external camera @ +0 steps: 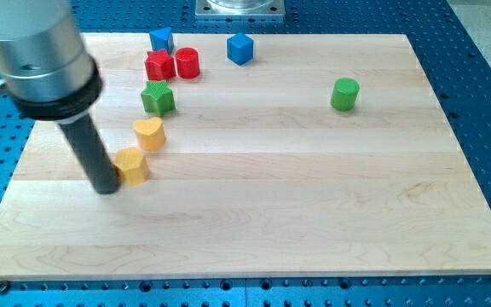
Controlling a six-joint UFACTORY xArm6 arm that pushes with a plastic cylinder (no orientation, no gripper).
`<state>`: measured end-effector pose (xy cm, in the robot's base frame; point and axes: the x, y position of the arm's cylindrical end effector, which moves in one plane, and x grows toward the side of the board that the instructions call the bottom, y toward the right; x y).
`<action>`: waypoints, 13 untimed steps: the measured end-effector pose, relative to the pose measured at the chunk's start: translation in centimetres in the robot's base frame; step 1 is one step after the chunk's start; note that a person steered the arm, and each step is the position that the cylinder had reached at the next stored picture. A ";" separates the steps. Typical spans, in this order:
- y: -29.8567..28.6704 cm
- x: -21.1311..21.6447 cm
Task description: Push the green circle to the left side of the red star
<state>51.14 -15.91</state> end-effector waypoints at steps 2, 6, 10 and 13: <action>-0.2 1.2; 13.5 -9.9; 11.9 -18.8; 20.1 -18.9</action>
<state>32.26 4.18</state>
